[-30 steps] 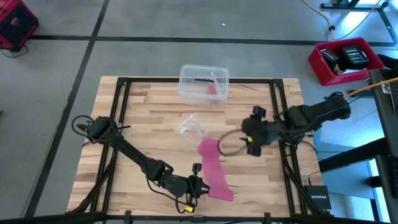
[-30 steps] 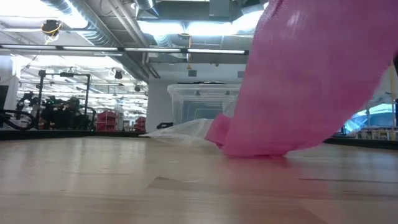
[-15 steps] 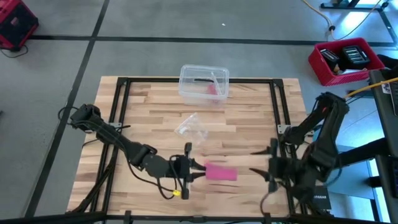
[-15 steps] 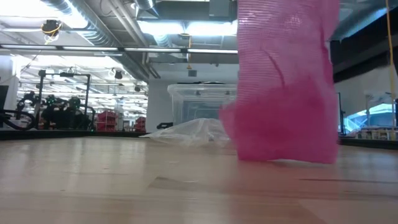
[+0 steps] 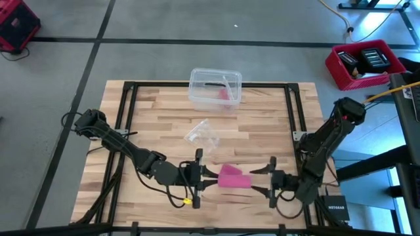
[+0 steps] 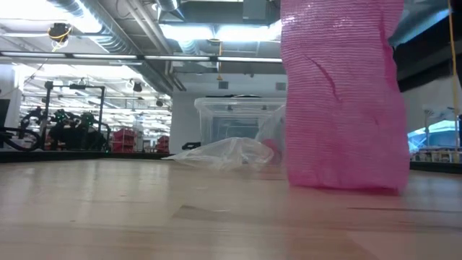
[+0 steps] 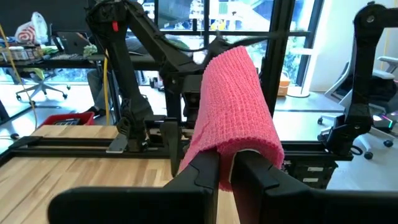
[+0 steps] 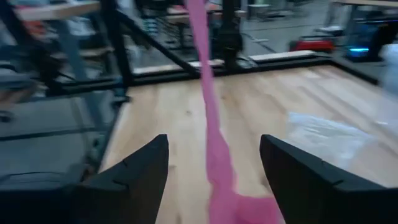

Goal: Roll bandage
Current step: Roll the pink bandage

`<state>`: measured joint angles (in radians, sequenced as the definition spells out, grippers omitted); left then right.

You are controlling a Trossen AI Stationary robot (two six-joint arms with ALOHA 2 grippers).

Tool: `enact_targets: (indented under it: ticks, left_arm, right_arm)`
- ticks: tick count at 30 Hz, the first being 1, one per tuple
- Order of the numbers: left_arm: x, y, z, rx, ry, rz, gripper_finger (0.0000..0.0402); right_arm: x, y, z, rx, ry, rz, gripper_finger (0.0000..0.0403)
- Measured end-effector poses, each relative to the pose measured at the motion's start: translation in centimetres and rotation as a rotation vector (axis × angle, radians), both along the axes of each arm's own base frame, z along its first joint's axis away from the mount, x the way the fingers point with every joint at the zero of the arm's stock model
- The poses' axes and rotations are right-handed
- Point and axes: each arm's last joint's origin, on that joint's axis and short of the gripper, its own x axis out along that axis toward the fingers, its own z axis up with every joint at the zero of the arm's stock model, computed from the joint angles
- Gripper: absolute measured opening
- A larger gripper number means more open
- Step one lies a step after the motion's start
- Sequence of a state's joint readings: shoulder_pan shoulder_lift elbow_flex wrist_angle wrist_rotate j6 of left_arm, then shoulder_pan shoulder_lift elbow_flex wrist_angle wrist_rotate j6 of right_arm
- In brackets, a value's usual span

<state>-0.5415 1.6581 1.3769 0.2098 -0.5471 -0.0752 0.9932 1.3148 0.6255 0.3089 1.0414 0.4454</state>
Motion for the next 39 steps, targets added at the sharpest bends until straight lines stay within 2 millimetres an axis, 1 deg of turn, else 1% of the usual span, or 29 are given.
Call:
enact_targets:
  ticks: [4,9,14,17,20,23,25,28,31,32,35,39]
  left_arm:
    - [0.0,0.0,0.0,0.005,0.002,0.000,0.0021]
    - [0.0,0.0,0.0,0.005,0.001,0.001,0.0021]
    - [0.0,0.0,0.0,0.006,0.003,0.001,0.0021]
    - [0.0,0.0,0.0,0.006,0.003,0.001,0.0021]
    - [0.0,0.0,0.0,0.006,0.004,0.001,0.0021]
    - [0.0,0.0,0.0,0.006,0.004,0.001,0.0021]
    - [0.0,0.0,0.0,0.006,0.004,0.000,0.0021]
    - [0.0,0.1,0.0,0.004,0.003,0.001,0.0021]
    - [-0.8,0.1,0.9,-0.027,-0.007,-0.009,0.0021]
    - [-1.3,0.0,1.3,-0.047,-0.013,-0.015,0.0021]
    - [-2.8,0.4,2.6,-0.124,0.002,-0.061,0.0021]
    - [-4.3,0.9,3.7,-0.142,0.027,-0.070,0.0021]
  right_arm:
    - [1.4,-0.3,-0.6,-0.018,-0.019,0.013,0.0255]
    - [3.5,-0.8,-2.1,-0.047,-0.004,-0.015,0.0255]
    - [5.0,-0.8,-2.7,-0.015,0.005,0.106,0.0247]
    - [5.4,-1.0,-2.9,-0.025,0.003,0.106,0.0220]
    - [5.8,-1.5,-2.9,-0.043,0.007,0.096,0.0179]
    - [6.3,-1.9,-2.9,-0.027,0.018,0.133,0.0141]
    - [6.6,-2.2,-2.9,-0.004,0.020,0.134,0.0124]
    - [6.6,-2.3,-3.3,-0.011,0.060,0.155,0.0092]
    - [5.5,-2.1,-3.6,-0.063,0.140,0.174,0.0029]
    - [5.1,-2.0,-3.6,-0.072,0.156,0.176,0.0015]
    - [4.0,-1.7,-3.2,-0.083,0.167,0.157,0.0012]
    - [3.3,-1.4,-2.8,-0.092,0.151,0.149,0.0005]
